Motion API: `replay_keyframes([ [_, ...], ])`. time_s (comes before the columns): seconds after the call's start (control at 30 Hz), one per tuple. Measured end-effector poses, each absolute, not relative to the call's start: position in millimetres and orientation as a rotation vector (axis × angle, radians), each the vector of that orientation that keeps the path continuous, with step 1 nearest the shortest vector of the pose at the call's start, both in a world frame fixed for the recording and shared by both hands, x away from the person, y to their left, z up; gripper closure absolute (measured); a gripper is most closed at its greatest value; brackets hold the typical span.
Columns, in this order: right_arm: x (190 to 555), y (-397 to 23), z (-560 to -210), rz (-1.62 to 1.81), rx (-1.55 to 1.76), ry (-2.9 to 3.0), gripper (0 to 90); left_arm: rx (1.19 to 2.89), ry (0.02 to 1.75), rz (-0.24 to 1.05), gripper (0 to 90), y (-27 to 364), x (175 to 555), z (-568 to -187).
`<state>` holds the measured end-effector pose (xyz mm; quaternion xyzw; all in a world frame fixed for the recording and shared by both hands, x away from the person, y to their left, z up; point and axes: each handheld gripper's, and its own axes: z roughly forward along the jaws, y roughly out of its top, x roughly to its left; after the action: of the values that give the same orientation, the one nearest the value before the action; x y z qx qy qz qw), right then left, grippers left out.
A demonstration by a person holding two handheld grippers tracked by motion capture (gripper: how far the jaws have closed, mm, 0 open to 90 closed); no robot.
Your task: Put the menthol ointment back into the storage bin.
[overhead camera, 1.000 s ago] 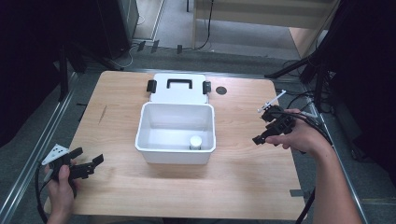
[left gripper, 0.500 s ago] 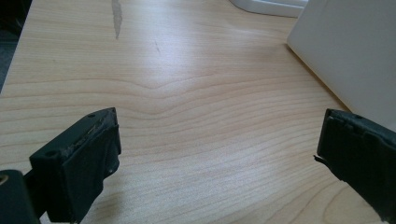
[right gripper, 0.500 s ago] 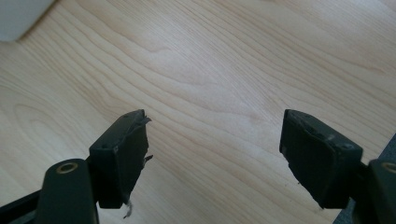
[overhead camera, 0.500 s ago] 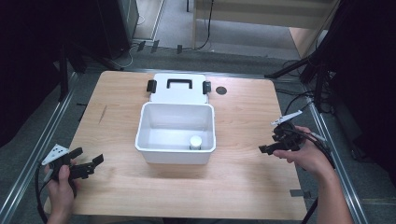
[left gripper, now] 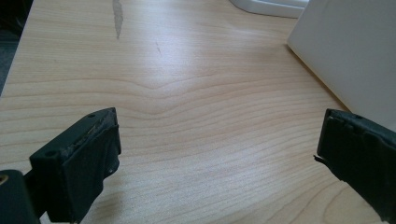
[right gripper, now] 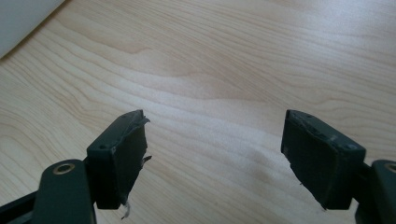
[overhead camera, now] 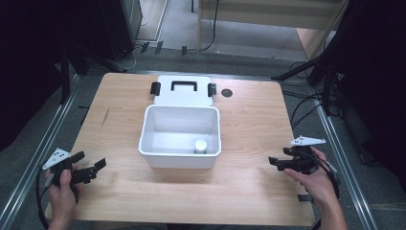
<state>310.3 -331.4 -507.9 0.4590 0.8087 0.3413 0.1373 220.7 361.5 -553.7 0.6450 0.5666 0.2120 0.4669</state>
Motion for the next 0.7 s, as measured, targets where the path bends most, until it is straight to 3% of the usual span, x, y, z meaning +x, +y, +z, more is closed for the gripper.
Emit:
replay_keyframes([
  [0.53, 266, -343, -540, 1.292, 1.307, 2.062, 19.6, 1.583, 1.391, 0.519, 0.3, 361, 221, -554],
  [0.63, 257, -345, -546, 1.293, 1.387, 1.986, 26.1, 1.585, 1.391, 0.518, 0.3, 361, 221, -554],
  [0.7, 249, -346, -546, 1.295, 1.410, 1.903, 20.9, 1.585, 1.387, 0.520, 0.3, 361, 221, -554],
])
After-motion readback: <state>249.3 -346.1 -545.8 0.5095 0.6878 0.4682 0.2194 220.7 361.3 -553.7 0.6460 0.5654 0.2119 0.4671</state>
